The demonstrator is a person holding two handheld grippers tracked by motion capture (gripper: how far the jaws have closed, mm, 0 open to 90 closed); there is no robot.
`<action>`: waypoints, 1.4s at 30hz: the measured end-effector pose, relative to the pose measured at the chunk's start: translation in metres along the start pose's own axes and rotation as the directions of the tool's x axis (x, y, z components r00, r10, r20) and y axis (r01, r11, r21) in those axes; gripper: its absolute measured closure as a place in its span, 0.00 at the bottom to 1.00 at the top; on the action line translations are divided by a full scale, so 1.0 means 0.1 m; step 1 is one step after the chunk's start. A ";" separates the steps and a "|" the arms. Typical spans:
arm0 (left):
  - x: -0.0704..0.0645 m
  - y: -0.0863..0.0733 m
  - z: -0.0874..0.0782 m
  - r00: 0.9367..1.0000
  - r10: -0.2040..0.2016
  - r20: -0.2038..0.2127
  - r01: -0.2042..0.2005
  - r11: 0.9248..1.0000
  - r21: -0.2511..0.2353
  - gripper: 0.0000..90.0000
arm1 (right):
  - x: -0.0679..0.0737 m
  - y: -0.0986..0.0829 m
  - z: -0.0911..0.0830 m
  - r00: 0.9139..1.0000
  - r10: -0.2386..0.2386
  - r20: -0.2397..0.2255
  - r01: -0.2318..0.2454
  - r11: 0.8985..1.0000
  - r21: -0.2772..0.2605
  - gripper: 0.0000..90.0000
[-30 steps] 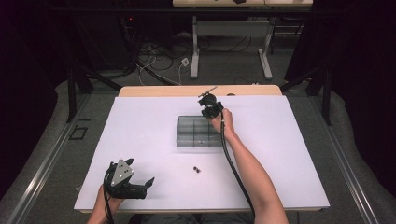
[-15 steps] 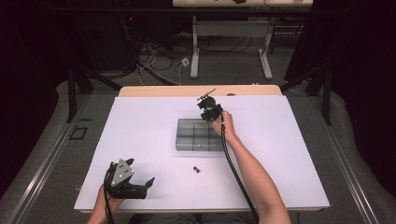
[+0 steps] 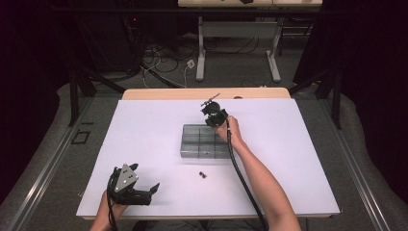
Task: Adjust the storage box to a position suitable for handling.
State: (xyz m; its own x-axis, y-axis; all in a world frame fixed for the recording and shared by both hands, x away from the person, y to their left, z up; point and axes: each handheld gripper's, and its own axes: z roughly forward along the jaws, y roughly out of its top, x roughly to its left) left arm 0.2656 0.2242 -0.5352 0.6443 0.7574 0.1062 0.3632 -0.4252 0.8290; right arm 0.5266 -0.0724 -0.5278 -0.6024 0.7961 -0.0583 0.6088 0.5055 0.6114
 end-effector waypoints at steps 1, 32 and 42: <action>0.00 0.00 0.00 1.000 -0.002 0.000 0.002 1.000 0.000 0.00 | 0.01 0.00 -0.01 1.000 0.000 0.002 0.000 1.000 0.011 1.00; -0.02 0.01 0.00 1.000 0.005 0.008 -0.005 1.000 0.010 0.00 | -0.02 -0.24 -0.50 0.987 0.052 -0.151 -0.069 0.992 -0.110 0.68; -0.01 0.00 0.01 1.000 0.009 0.004 -0.009 1.000 0.014 0.00 | 0.03 -0.53 -0.74 0.975 0.027 -0.223 -0.051 0.993 -0.102 0.54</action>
State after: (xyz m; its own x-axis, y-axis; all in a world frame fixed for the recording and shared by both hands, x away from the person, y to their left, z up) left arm 0.2658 0.2228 -0.5360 0.6502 0.7516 0.1110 0.3667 -0.4385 0.8205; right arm 0.4543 -0.1215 -0.5017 -0.6854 0.7154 0.1354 0.5827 0.4275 0.6911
